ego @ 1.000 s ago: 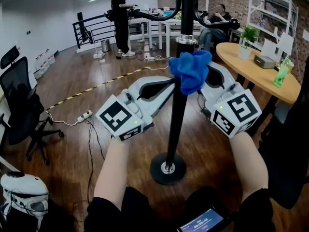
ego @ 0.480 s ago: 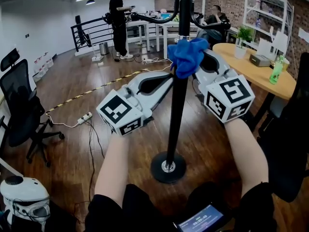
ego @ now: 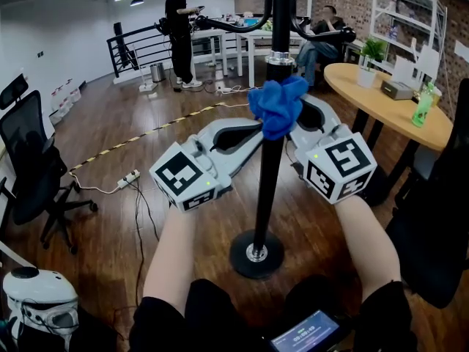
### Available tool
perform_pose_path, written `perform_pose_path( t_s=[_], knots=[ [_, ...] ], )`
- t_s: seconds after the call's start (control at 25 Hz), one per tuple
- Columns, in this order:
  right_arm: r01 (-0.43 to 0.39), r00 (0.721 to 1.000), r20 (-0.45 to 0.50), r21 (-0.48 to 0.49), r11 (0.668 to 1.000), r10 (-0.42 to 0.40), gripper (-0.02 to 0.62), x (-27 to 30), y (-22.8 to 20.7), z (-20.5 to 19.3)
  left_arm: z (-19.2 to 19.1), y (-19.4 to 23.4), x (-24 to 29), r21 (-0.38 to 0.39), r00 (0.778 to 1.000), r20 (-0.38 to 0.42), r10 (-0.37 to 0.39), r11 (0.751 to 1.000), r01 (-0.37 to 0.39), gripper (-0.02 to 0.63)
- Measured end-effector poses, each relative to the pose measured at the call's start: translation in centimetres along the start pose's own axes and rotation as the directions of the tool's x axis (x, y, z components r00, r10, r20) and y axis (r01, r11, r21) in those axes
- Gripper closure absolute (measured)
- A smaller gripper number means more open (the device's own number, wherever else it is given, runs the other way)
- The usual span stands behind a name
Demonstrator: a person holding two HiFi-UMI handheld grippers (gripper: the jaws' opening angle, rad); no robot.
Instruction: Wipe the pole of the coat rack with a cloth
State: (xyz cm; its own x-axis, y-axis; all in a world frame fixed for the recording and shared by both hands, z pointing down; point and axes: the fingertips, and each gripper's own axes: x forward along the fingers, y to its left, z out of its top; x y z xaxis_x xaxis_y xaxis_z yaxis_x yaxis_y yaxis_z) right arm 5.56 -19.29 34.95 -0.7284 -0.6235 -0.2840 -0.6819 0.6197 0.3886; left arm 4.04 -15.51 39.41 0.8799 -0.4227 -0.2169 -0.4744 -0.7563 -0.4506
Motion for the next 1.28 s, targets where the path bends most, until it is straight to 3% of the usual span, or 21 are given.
perform_pose_path(
  t_s=[0.32, 0.48, 0.72, 0.92, 1.08, 1.28],
  knots=[
    [-0.097, 0.990, -0.089, 0.145, 0.985, 0.111, 0.546, -2.7, 5.3, -11.1, -8.6, -3.0, -1.3, -0.080, 0.998, -0.046, -0.047, 0.996, 0.043, 0.603],
    [-0.129, 0.971, -0.174, 0.192, 0.973, 0.163, 0.546, -4.5, 7.6, -16.5, -13.6, -5.6, -2.4, -0.141, 0.994, -0.080, -0.072, 0.988, 0.061, 0.602],
    [-0.118, 0.944, -0.252, 0.338, 0.934, 0.211, 0.546, -8.0, 10.3, -25.4, -21.6, -9.9, -3.1, -0.249, 0.979, -0.162, -0.121, 0.965, 0.078, 0.601],
    [-0.089, 0.899, -0.368, 0.372, 0.924, 0.235, 0.546, -9.7, 12.8, -31.3, -26.1, -11.8, -4.2, -0.340, 0.978, -0.175, -0.111, 0.939, 0.046, 0.603],
    [-0.074, 0.897, -0.388, 0.342, 0.937, 0.212, 0.546, -9.3, 12.7, -30.4, -25.5, -11.4, -4.2, -0.331, 0.978, -0.184, -0.103, 0.943, 0.037, 0.601],
    [-0.092, 0.931, -0.321, 0.262, 0.961, 0.176, 0.545, -6.9, 9.3, -23.3, -18.7, -7.6, -1.9, -0.275, 0.988, -0.138, -0.074, 0.961, 0.034, 0.602]
  ],
)
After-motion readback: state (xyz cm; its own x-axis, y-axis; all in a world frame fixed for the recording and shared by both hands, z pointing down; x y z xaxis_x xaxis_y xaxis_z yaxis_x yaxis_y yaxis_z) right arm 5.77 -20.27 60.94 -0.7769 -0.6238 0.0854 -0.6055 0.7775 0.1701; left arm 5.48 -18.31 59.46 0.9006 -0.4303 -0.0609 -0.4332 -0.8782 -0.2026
